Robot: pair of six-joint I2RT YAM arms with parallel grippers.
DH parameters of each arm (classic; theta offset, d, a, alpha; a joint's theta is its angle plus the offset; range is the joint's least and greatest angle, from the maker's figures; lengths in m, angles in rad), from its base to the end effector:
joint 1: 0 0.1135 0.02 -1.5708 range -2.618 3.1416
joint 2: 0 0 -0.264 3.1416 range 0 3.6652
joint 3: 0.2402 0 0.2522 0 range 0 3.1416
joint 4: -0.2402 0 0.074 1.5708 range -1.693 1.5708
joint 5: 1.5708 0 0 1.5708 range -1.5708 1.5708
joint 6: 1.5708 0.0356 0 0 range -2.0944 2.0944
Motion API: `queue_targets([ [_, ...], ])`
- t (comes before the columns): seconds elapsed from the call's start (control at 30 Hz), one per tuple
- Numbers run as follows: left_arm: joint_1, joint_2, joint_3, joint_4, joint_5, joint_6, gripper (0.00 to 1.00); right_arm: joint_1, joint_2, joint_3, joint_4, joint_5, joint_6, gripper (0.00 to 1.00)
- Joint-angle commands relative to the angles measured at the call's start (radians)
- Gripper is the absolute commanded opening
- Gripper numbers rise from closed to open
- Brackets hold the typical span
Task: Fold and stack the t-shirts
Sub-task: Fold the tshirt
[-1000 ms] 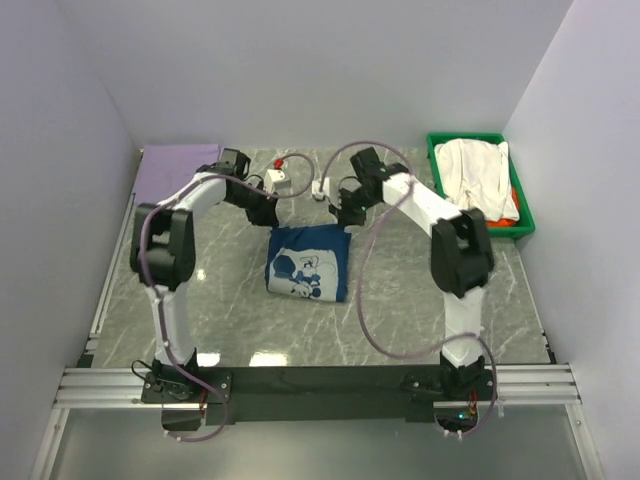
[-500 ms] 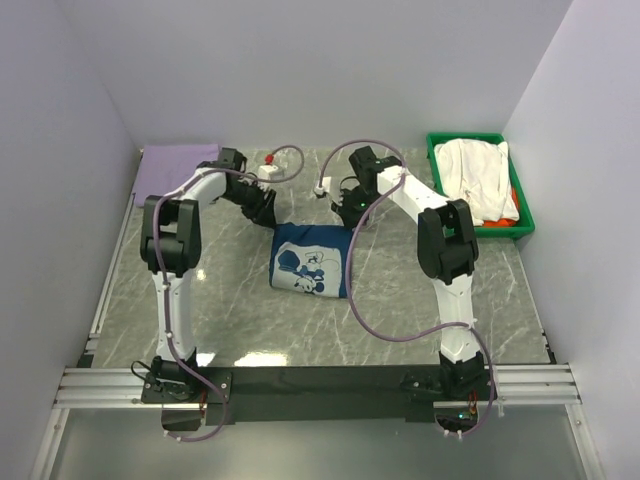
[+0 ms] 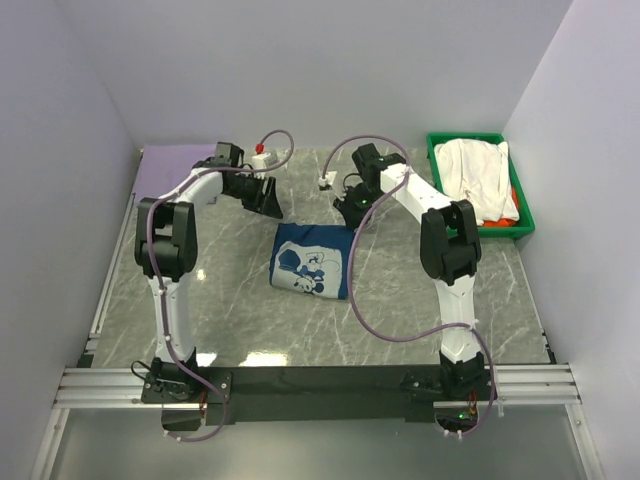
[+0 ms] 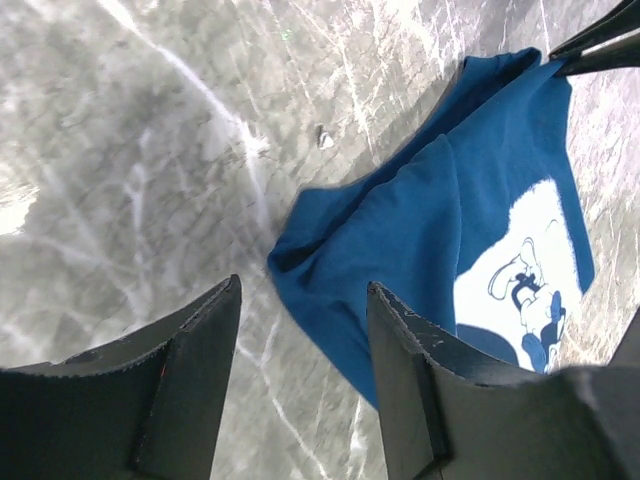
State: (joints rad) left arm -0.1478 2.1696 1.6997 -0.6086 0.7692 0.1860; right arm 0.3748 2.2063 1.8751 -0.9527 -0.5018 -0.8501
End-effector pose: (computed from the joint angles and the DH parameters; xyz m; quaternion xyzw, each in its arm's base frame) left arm 0.4528 -0.0924 0.1864 0.2395 0.8713 -0.3595 0.2328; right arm 0.4196 0.1835 0.2021 -0.5802 0.7641 0.2062 0.1924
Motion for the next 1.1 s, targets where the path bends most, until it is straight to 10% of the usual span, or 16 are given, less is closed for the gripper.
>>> queue_targets([
  [0.0, -0.021, 0.01, 0.034, 0.004, -0.019, -0.033, 0.58, -0.01, -0.013, 0.076, -0.049, 0.023, 0.071, 0.19],
  [0.57, -0.085, 0.07, 0.04, -0.023, -0.128, -0.031, 0.4, -0.01, 0.108, 0.156, -0.158, -0.015, 0.198, 0.27],
  [0.83, -0.076, 0.055, 0.035, -0.008, -0.104, -0.042, 0.02, -0.02, 0.107, 0.153, -0.172, -0.038, 0.18, 0.0],
  [1.07, -0.047, 0.019, 0.038, 0.015, -0.044, -0.054, 0.01, -0.073, 0.041, 0.107, -0.192, -0.061, 0.138, 0.0],
])
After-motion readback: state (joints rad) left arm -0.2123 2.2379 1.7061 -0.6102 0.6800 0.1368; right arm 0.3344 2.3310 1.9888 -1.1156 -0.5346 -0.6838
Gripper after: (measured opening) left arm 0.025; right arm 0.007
